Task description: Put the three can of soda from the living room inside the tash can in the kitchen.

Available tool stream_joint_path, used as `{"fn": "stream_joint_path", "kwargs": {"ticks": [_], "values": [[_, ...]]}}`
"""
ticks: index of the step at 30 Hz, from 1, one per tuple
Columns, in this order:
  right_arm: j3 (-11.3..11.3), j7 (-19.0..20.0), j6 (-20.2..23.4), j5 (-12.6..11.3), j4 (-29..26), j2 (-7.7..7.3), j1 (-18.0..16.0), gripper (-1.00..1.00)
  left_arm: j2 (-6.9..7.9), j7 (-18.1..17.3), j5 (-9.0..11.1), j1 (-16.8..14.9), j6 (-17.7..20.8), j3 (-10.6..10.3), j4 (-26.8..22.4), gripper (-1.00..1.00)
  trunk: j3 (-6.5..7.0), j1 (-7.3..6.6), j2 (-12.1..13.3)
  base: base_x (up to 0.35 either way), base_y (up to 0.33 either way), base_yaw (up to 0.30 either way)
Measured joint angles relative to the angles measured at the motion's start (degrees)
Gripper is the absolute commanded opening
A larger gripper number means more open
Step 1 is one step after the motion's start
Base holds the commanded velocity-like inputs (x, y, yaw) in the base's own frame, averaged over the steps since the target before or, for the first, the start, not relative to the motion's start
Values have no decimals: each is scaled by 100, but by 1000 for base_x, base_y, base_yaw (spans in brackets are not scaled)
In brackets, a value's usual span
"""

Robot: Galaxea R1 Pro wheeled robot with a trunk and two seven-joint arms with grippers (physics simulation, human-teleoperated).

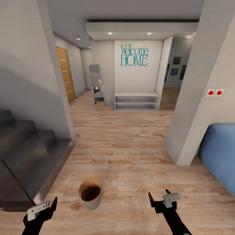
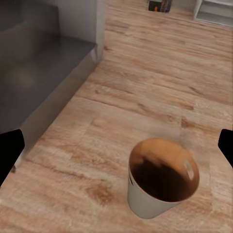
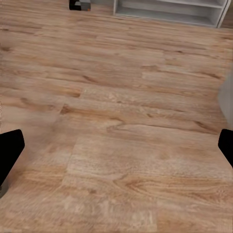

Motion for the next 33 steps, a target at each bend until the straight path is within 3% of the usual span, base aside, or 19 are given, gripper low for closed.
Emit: {"fn": "stream_joint_path", "kwargs": {"ticks": [33], "values": [[25,-9,-8,9,97,4,0,100,-1,0,-3,0,-6,0,0,100,0,0,0,160,0,201]]}}
